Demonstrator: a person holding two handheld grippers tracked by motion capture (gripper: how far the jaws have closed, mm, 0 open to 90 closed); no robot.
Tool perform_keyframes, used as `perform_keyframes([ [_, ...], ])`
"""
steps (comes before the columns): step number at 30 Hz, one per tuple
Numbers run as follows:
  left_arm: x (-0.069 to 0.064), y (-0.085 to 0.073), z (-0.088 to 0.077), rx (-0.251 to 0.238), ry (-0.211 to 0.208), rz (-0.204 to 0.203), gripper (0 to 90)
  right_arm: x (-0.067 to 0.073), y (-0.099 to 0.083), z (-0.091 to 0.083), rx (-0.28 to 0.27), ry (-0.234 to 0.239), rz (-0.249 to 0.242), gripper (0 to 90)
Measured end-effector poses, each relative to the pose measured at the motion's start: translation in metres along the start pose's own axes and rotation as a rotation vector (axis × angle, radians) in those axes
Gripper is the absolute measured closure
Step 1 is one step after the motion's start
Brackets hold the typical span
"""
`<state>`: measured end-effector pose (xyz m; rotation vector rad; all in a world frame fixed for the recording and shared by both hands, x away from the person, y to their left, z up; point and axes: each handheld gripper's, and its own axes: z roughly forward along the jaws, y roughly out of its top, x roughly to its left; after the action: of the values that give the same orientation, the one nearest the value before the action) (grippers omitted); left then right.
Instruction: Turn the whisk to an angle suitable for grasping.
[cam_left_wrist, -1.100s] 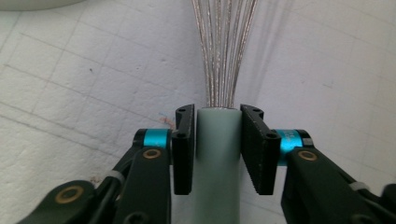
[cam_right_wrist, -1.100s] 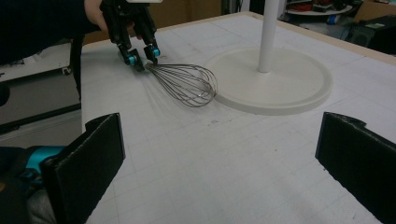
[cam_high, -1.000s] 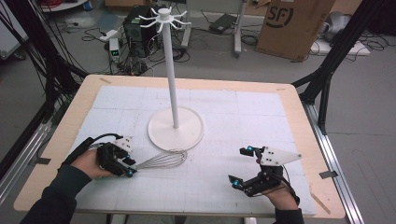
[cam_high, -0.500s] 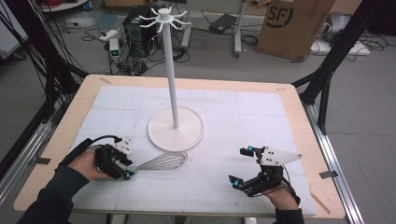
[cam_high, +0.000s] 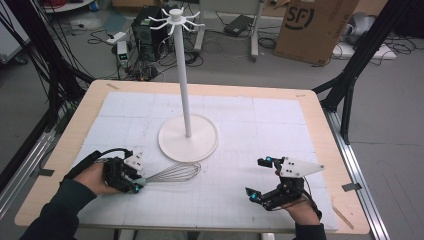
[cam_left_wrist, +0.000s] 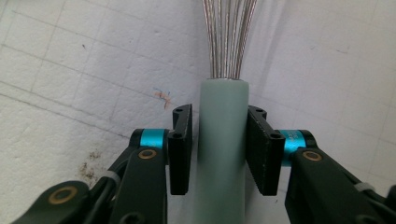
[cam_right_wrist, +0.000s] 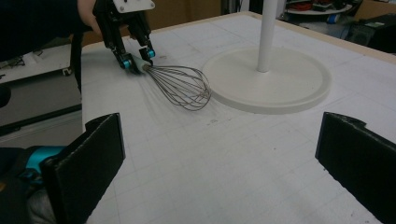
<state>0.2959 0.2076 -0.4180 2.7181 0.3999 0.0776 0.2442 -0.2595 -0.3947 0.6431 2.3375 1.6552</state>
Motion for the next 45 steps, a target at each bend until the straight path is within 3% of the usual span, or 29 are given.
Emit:
perform_keyframes([
  [3,-0.002,0.002,-0.001,0.020,0.018,0.030,68.9,0.000,0.000,0.000,0.001,0.002,-0.001,0.0],
  [15,-0.004,0.002,-0.001,-0.009,0.010,0.061,69.7,-0.001,-0.001,-0.003,-0.005,-0.004,0.003,0.1],
  [18,-0.005,0.003,-0.004,-0.036,0.026,0.057,69.6,-0.002,-0.001,-0.004,-0.009,-0.005,0.005,0.1],
  [25,-0.009,0.010,-0.010,-0.090,0.001,0.042,69.6,-0.002,-0.001,-0.004,-0.011,-0.009,0.003,0.1],
  [35,-0.021,0.044,-0.010,-0.085,-0.048,0.093,69.5,-0.002,0.001,-0.007,-0.021,-0.010,0.001,0.0],
  [45,-0.027,0.080,-0.004,-0.118,-0.051,0.128,69.5,-0.003,0.003,-0.018,-0.051,-0.021,-0.002,0.1],
])
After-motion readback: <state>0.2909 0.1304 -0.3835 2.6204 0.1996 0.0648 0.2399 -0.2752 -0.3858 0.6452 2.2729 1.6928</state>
